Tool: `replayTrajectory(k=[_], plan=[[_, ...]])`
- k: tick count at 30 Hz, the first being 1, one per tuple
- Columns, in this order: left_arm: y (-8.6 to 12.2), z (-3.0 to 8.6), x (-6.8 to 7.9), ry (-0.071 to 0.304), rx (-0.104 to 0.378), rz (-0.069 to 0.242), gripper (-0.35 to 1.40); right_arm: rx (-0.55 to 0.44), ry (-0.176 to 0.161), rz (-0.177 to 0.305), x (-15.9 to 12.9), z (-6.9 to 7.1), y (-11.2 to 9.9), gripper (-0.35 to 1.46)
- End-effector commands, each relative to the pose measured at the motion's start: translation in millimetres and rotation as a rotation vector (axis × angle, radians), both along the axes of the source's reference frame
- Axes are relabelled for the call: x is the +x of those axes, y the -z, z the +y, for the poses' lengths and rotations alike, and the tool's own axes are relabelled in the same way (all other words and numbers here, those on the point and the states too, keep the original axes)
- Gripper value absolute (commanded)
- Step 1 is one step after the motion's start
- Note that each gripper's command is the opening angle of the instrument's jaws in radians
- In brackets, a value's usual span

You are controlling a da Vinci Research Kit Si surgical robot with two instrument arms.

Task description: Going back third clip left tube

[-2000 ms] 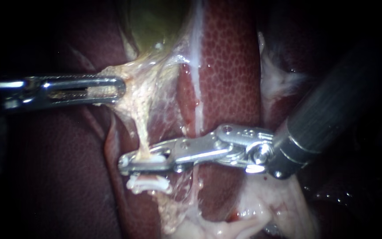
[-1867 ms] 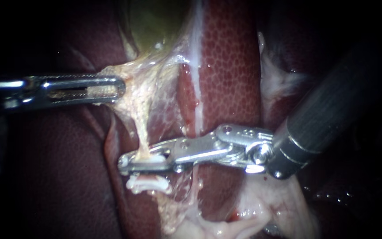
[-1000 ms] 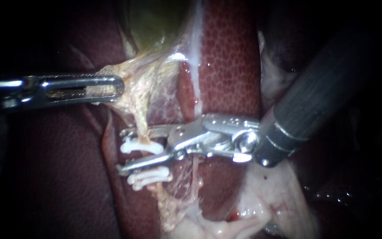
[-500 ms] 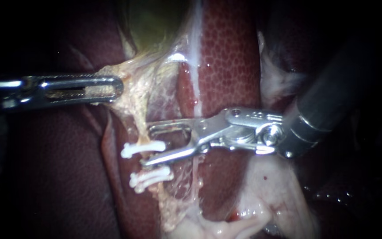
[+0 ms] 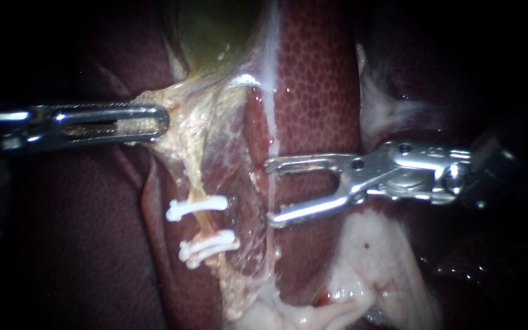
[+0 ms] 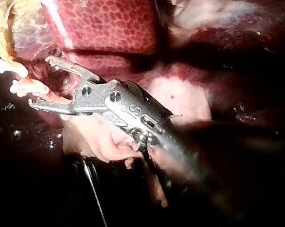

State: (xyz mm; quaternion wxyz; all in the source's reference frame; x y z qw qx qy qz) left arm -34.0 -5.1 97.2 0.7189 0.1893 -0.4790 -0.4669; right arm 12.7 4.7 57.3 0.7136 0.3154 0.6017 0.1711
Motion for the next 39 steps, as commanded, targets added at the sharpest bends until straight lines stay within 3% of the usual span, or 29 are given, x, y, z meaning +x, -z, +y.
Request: replayTrajectory(k=[1,11,24,33,39], plan=[[0.0,0.0,0.0,0.002,-0.001,0.002,-0.35,-0.006,0.001,0.002,-0.3,0.0,0.4,0.6],[-0.1,0.1,-0.2,0.003,-0.001,0.002,-0.35,-0.054,0.012,0.018,-1.5,-0.4,2.5,0.6],[-0.9,0.2,-0.6,0.004,-0.003,0.004,-0.35,-0.074,0.0,0.016,-3.7,0.6,3.8,0.6],[-2.3,0.1,-1.6,0.009,-0.009,0.008,-0.35,-0.079,0.0,0.017,-4.2,0.6,3.9,0.61],[-4.1,-0.1,-3.1,0.006,-0.013,0.017,-0.35,-0.079,-0.001,0.015,-4.5,0.5,3.9,0.61]])
